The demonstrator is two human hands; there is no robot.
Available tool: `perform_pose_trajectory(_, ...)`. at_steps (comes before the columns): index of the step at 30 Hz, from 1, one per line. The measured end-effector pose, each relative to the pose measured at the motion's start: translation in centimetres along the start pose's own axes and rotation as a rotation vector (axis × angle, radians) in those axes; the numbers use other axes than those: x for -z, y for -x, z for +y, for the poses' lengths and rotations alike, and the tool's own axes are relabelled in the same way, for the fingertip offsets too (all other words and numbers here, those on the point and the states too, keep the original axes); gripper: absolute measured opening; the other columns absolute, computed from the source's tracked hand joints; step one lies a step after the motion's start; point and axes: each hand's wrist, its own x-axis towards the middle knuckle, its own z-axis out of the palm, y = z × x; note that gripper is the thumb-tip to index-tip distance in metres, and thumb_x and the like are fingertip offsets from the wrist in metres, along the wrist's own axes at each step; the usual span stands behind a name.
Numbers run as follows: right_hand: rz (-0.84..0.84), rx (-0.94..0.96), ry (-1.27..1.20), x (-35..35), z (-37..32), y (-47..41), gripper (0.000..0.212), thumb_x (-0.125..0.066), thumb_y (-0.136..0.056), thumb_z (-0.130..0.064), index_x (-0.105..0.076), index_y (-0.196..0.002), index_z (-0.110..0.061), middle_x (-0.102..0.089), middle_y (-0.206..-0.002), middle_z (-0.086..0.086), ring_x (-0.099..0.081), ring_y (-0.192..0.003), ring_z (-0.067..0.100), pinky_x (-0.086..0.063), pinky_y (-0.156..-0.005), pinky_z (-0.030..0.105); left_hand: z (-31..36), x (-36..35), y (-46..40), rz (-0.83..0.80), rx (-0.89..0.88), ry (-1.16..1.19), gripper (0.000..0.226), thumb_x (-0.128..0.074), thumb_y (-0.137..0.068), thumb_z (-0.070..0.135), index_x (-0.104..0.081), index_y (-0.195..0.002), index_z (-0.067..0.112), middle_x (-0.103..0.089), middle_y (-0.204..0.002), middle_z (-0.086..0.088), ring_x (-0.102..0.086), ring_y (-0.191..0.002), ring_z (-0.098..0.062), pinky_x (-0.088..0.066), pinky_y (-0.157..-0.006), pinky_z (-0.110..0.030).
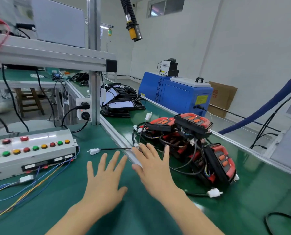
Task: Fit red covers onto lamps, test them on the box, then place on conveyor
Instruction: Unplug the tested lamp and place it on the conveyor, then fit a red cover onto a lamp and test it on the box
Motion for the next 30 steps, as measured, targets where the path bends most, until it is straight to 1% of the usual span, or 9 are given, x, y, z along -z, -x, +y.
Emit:
perform_pose_trajectory(2, -0.015, 0.025, -0.007, -0.8, -1.8, 0.3, 0.051, -0.066, -0.087, -0.042, -0.056, -0.135, -0.028, -0.056, -0.139, -0.004, -0.049, -0.132, 0.020, -0.024, -0.104, 0.069, -1.5, -0.1, 1.7, 0.019, 0.047, 0.007, 0.090, -0.043, -0.091, 0.055, 0.028, -0.143, 0.036, 0.035, -0.149, 0.014, 0.025, -0.143, -0.026, 0.015, -0.109, -0.058)
perform_pose_trajectory(6, -0.147, 0.087, -0.129, -2.6, -5.2, 0.2, 0.054, -0.033, -0.103, -0.043, -0.016, -0.153, -0.034, -0.015, -0.162, -0.006, -0.005, -0.150, 0.017, 0.028, -0.101, 0.056, -4.6, -0.5, 5.2, 0.066, 0.137, 0.004, 0.091, -0.040, -0.090, 0.059, 0.042, -0.124, 0.039, 0.043, -0.137, 0.015, 0.029, -0.142, -0.024, 0.017, -0.109, -0.057)
perform_pose_trajectory(9, -0.180, 0.122, -0.191, -3.6, -8.3, 0.2, 0.054, -0.026, -0.104, -0.044, -0.005, -0.154, -0.036, -0.004, -0.164, -0.007, 0.004, -0.150, 0.015, 0.031, -0.101, 0.054, -6.5, -0.1, 7.5, 0.072, 0.215, -0.026, 0.092, -0.041, -0.088, 0.062, 0.040, -0.126, 0.040, 0.043, -0.137, 0.015, 0.024, -0.143, -0.025, 0.012, -0.110, -0.059)
perform_pose_trajectory(11, -0.193, 0.154, -0.231, -3.8, -10.6, 0.1, 0.054, -0.026, -0.104, -0.043, -0.005, -0.154, -0.036, -0.002, -0.164, -0.008, 0.005, -0.150, 0.014, 0.032, -0.099, 0.054, -7.2, 1.4, 9.0, 0.102, 0.219, -0.056, 0.103, -0.066, -0.075, 0.059, 0.005, -0.146, 0.039, 0.011, -0.156, 0.007, -0.006, -0.146, -0.034, -0.009, -0.108, -0.067)
perform_pose_trajectory(13, -0.202, 0.189, -0.253, -3.8, -12.7, 0.0, 0.054, -0.026, -0.104, -0.043, -0.005, -0.154, -0.036, -0.002, -0.163, -0.008, 0.005, -0.150, 0.014, 0.034, -0.096, 0.053, -8.4, 2.0, 10.3, 0.156, 0.249, -0.046, 0.101, -0.090, -0.048, 0.047, -0.050, -0.137, 0.023, -0.042, -0.146, -0.005, -0.046, -0.128, -0.041, -0.033, -0.092, -0.071)
perform_pose_trajectory(21, -0.245, 0.254, -0.397, -3.5, -20.5, -0.9, 0.052, -0.028, -0.105, -0.038, -0.008, -0.153, -0.038, -0.004, -0.163, -0.011, 0.004, -0.149, 0.011, 0.028, -0.104, 0.055, -12.8, 3.1, 12.8, 0.236, 0.350, -0.189, 0.092, -0.096, -0.026, 0.032, -0.071, -0.112, 0.012, -0.066, -0.119, -0.014, -0.062, -0.107, -0.042, -0.041, -0.079, -0.070)
perform_pose_trajectory(24, -0.281, 0.260, -0.400, -3.7, -23.2, -1.3, 0.052, -0.027, -0.105, -0.033, -0.007, -0.153, -0.037, -0.004, -0.163, -0.010, 0.005, -0.149, 0.011, 0.021, -0.109, 0.059, -14.1, 3.0, 13.4, 0.211, 0.404, -0.176, 0.091, -0.094, -0.040, 0.033, -0.065, -0.124, 0.015, -0.058, -0.131, -0.012, -0.054, -0.119, -0.042, -0.037, -0.088, -0.069)
perform_pose_trajectory(28, -0.309, 0.252, -0.391, -4.2, -25.6, -1.3, 0.054, -0.026, -0.105, -0.030, -0.002, -0.154, -0.036, 0.000, -0.163, -0.011, 0.007, -0.149, 0.011, 0.018, -0.111, 0.058, -15.9, 2.3, 13.3, 0.214, 0.512, -0.170, 0.072, -0.037, -0.096, 0.037, 0.009, -0.151, 0.030, 0.020, -0.157, 0.005, 0.021, -0.144, -0.029, 0.014, -0.109, -0.059)
perform_pose_trajectory(30, -0.321, 0.259, -0.388, -4.6, -26.2, -1.0, 0.055, -0.024, -0.105, -0.031, 0.002, -0.153, -0.038, 0.002, -0.163, -0.014, 0.007, -0.149, 0.010, 0.017, -0.112, 0.058, -16.5, 1.8, 13.3, 0.165, 0.539, -0.161, 0.069, -0.034, -0.097, 0.034, 0.007, -0.151, 0.030, 0.020, -0.158, 0.004, 0.022, -0.144, -0.029, 0.015, -0.109, -0.059)
